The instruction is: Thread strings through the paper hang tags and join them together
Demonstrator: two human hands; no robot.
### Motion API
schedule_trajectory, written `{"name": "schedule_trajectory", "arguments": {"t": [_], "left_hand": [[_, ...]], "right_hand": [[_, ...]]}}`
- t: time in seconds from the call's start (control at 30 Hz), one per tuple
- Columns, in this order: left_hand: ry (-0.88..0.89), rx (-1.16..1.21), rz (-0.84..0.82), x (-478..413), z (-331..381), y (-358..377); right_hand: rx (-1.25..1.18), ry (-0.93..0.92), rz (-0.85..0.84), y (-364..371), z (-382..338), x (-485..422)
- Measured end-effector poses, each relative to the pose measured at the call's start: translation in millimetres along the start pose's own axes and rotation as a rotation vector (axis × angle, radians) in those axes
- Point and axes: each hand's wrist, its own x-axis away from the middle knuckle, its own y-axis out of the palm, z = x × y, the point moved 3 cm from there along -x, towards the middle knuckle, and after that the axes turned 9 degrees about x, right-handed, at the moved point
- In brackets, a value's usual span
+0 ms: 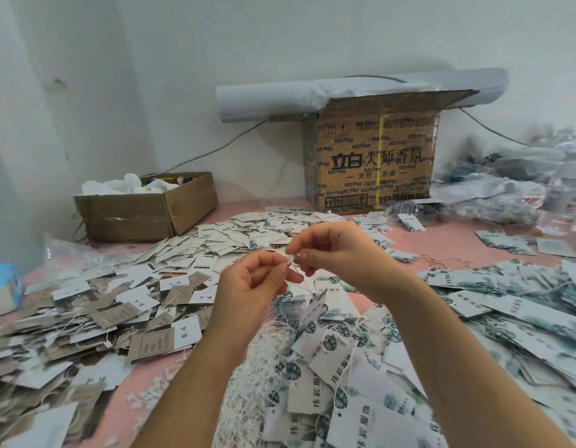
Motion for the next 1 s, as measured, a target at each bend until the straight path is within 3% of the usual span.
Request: {"name": "schedule_trajectory", "arguments": {"t": [1.0], "left_hand": [[-0.022, -0.039, 0.061, 0.1, -3.5, -1.6]], "right_hand": [[0.040, -0.015, 0.005, 2.6, 0.0, -1.8]]}}
